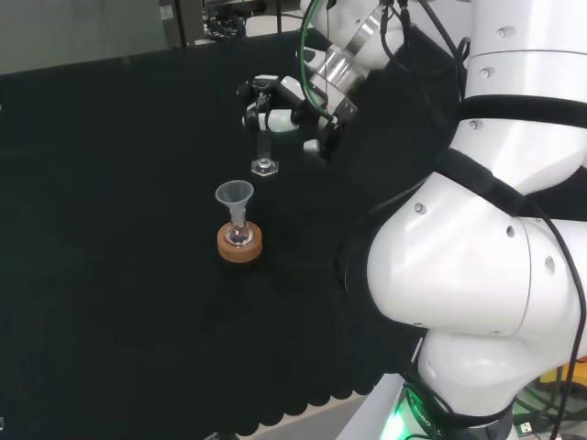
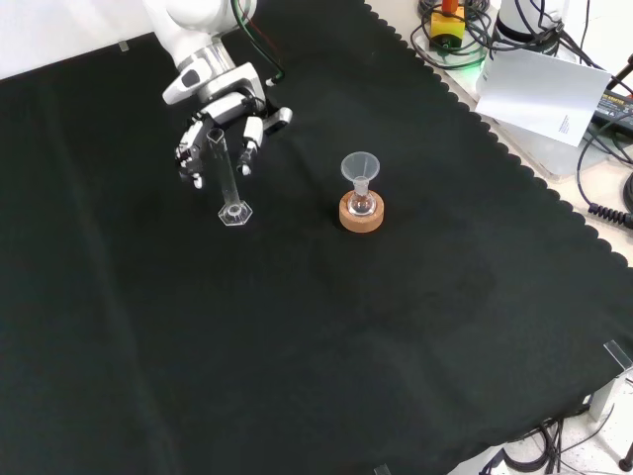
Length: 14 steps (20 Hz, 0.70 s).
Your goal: Put the graduated cylinder back on the table.
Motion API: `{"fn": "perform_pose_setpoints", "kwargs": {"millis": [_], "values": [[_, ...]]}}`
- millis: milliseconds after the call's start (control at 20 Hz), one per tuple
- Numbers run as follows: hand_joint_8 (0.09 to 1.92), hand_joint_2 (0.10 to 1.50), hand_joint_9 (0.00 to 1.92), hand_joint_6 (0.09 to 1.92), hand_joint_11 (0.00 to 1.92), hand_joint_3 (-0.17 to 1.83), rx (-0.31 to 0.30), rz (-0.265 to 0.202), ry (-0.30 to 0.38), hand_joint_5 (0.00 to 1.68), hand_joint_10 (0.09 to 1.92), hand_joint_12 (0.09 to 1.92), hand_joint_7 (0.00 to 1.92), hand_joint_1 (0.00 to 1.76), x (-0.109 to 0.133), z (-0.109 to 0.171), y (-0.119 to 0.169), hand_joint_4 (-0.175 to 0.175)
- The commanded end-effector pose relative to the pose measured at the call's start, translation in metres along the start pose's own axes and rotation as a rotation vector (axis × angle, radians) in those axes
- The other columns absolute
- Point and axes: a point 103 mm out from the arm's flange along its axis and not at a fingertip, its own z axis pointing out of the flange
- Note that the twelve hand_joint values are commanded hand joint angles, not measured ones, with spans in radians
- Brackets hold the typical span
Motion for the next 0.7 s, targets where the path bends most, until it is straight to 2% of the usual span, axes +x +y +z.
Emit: {"fn": "perform_pose_setpoints", "kwargs": {"millis": [50, 300, 500, 700], "values": [[0.66, 0.93, 0.82, 0.46, 0.39, -0.17, -0.016, -0.001, -0.068, 0.38, 0.09, 1.31, 0.37, 0.84, 0.018, -0.04, -0.006, -0.062], [0.67, 0.93, 0.77, 0.36, 0.32, -0.17, -0.059, -0.008, -0.144, 0.37, 0.09, 1.34, 0.3, 0.83, 0.045, -0.079, -0.015, -0.063], [0.67, 0.93, 0.74, 0.31, 0.28, -0.17, -0.085, -0.014, -0.243, 0.37, 0.09, 1.35, 0.26, 0.82, 0.075, -0.115, -0.028, -0.064], [0.67, 0.93, 0.73, 0.28, 0.26, -0.17, -0.1, -0.017, -0.344, 0.37, 0.09, 1.36, 0.25, 0.81, 0.111, -0.144, -0.053, -0.064]]}}
